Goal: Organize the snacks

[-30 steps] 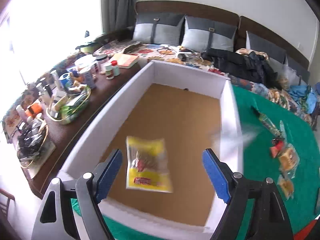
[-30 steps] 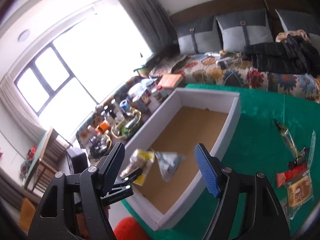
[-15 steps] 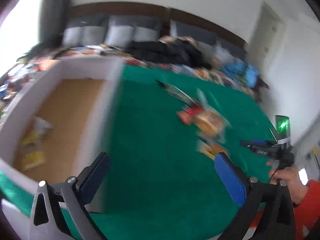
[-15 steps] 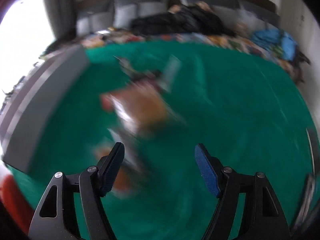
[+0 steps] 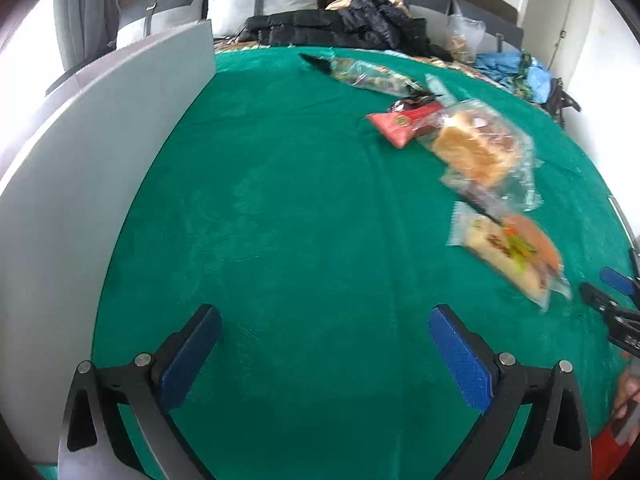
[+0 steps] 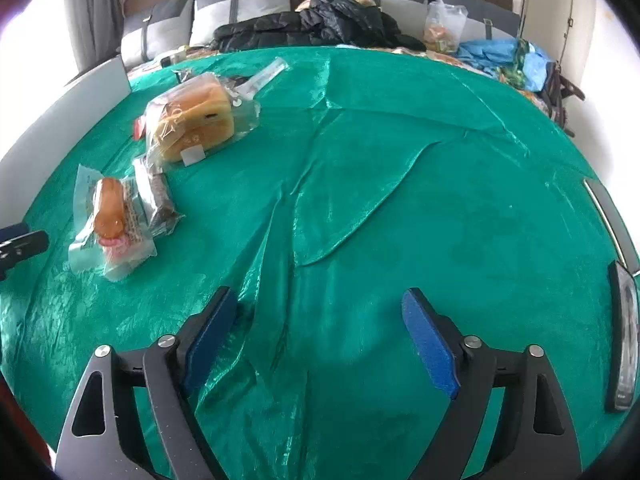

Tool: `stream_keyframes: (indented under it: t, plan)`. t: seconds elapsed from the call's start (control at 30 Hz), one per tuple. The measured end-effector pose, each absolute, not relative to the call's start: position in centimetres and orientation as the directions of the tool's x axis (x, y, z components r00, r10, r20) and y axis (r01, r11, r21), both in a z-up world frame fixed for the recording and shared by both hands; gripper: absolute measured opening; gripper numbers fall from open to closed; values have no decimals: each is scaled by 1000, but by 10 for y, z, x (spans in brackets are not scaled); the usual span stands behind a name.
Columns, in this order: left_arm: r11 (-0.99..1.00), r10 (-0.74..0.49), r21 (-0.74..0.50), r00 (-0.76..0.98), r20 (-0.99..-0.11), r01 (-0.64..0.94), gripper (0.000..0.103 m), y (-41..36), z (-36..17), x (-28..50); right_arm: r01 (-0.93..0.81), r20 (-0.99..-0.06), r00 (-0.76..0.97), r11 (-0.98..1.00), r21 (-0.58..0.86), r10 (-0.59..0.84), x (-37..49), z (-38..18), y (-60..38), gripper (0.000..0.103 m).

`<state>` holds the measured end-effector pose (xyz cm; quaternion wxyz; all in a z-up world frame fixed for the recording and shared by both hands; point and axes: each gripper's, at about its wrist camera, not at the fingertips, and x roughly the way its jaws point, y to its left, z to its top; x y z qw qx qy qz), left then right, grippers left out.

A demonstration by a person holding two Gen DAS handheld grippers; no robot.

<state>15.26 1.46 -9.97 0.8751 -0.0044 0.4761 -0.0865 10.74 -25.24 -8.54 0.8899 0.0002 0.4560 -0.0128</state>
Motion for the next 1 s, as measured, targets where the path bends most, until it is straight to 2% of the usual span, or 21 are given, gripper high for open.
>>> stream_keyframes:
  t: [0.17, 0.37, 1.0]
  plan:
    - [984, -110, -10, 562, -819, 177, 103, 8, -107, 149, 24, -811, 584, 1000, -9, -21, 105, -84, -250, 90]
    - [984, -112, -13, 564, -818, 177, 103, 10, -104, 147, 15, -814, 580, 1000, -9, -16, 104, -86, -247, 93]
    - [984, -112, -13, 565, -818, 177, 103, 10, -104, 147, 14, -815, 580, 1000, -8, -15, 105, -86, -247, 94]
